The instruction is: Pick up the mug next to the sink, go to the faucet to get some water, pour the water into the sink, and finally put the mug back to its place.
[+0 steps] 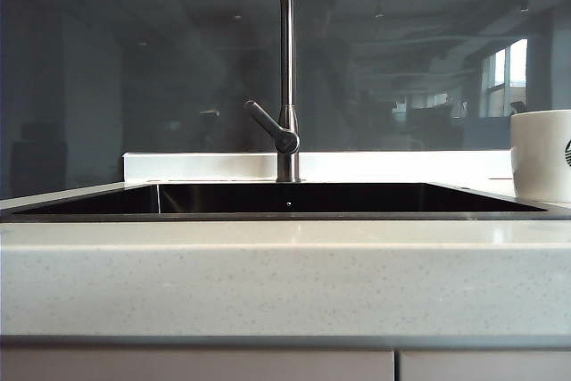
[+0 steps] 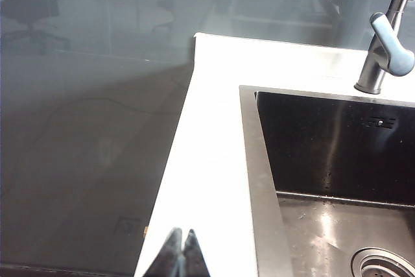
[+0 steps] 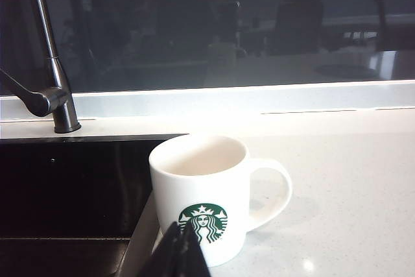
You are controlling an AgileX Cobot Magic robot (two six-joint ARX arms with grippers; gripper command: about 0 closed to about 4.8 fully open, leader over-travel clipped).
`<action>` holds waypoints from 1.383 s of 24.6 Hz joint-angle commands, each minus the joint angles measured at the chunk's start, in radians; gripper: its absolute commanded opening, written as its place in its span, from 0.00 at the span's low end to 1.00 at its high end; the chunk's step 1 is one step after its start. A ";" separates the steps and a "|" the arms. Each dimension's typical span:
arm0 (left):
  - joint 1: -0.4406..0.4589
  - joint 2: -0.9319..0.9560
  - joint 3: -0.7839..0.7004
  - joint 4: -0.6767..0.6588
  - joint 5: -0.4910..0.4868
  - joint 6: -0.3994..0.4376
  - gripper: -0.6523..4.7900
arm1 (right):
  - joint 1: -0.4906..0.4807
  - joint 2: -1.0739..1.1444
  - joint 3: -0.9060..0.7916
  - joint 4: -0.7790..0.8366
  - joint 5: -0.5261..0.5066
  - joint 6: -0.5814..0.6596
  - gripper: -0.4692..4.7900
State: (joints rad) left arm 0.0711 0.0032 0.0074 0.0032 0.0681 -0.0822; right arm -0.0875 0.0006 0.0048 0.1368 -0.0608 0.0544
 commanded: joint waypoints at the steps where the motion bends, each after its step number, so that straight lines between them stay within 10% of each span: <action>1: 0.001 0.001 0.003 0.013 0.004 0.002 0.11 | 0.000 -0.002 -0.004 0.019 0.002 -0.003 0.09; 9: 0.001 0.001 0.003 0.023 0.006 -0.016 0.11 | 0.000 -0.002 -0.003 0.021 -0.020 -0.003 0.09; 12: 0.001 0.002 0.003 0.215 0.083 -0.324 0.11 | 0.000 -0.002 -0.003 0.064 -0.020 -0.002 0.09; 15: 0.001 0.014 0.016 0.383 0.131 -0.429 0.11 | 0.000 -0.002 0.002 0.115 -0.020 0.008 0.09; 19: 0.001 0.160 0.162 0.391 0.173 -0.417 0.11 | 0.000 0.001 0.033 0.110 0.048 0.142 0.09; 24: 0.001 0.610 0.389 0.456 0.369 -0.195 0.11 | -0.001 0.076 0.065 0.056 0.148 0.189 0.08; 34: -0.001 1.518 0.715 0.945 0.861 -0.142 0.11 | -0.009 0.382 0.094 0.237 0.200 0.077 0.09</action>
State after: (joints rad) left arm 0.0711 1.4487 0.6689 0.8642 0.8116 -0.2260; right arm -0.0933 0.3595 0.0879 0.3428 0.1383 0.1959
